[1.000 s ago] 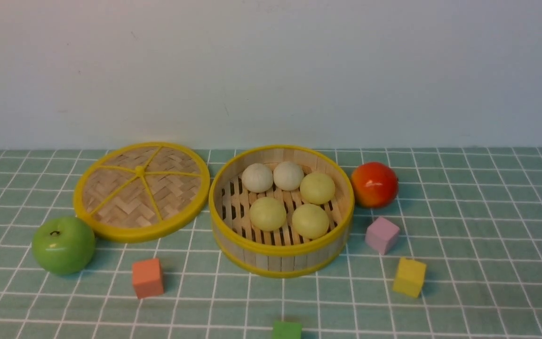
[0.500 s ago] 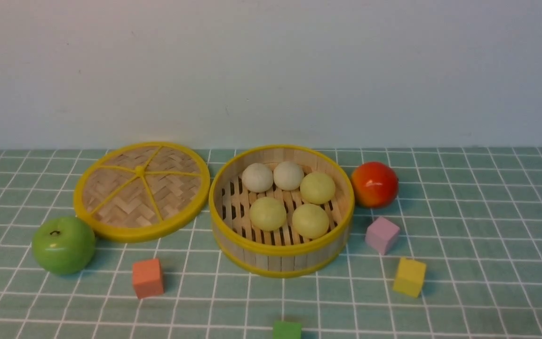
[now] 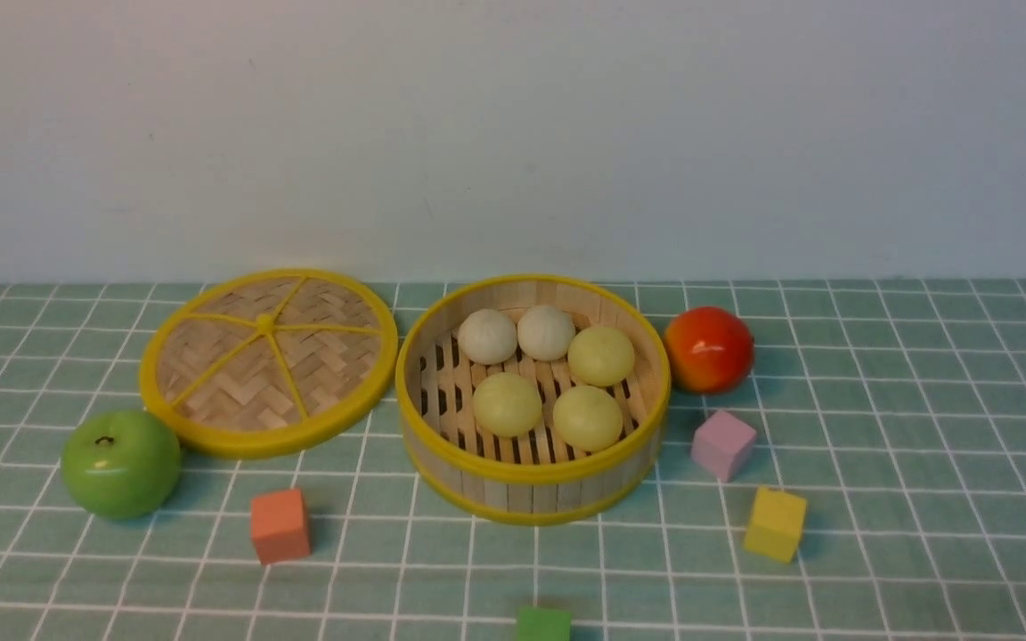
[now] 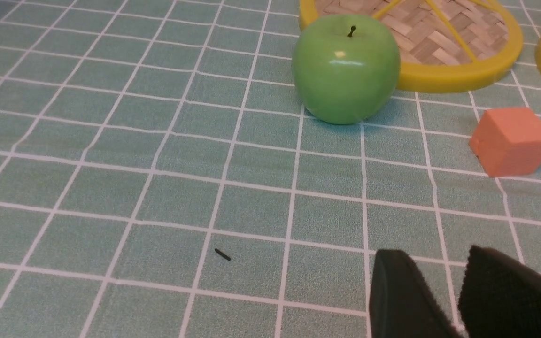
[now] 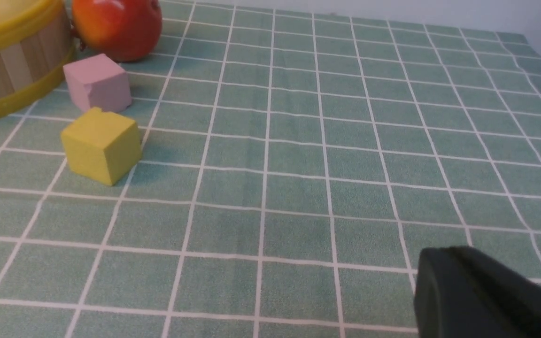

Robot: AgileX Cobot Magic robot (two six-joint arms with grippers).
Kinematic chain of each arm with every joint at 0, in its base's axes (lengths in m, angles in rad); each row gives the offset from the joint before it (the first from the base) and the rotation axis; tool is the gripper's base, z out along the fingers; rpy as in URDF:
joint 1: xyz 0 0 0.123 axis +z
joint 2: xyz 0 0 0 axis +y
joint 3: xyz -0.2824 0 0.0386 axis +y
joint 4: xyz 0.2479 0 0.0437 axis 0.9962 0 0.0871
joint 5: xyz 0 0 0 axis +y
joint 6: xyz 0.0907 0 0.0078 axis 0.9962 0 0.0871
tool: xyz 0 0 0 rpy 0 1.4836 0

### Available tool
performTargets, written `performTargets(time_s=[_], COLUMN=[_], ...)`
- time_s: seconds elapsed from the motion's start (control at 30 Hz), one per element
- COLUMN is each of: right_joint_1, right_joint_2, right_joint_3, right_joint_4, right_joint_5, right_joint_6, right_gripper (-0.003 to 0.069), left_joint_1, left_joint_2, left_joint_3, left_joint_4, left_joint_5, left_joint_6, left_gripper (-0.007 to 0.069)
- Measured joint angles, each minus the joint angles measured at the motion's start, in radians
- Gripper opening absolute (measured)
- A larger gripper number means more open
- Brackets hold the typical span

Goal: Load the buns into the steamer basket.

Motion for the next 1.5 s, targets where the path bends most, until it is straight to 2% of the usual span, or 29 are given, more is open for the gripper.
performTargets(time_s=[1.5], right_joint_1=[0.000], right_joint_2=[0.000], right_joint_3=[0.000], right_joint_4=[0.000], right_joint_5=[0.000], right_joint_6=[0.000], right_gripper=[0.0084], left_joint_1=[0.000], left_joint_2=[0.000], left_joint_3=[0.000], left_joint_4=[0.000], left_joint_5=[0.000], left_joint_6=[0.000], left_gripper=[0.0238])
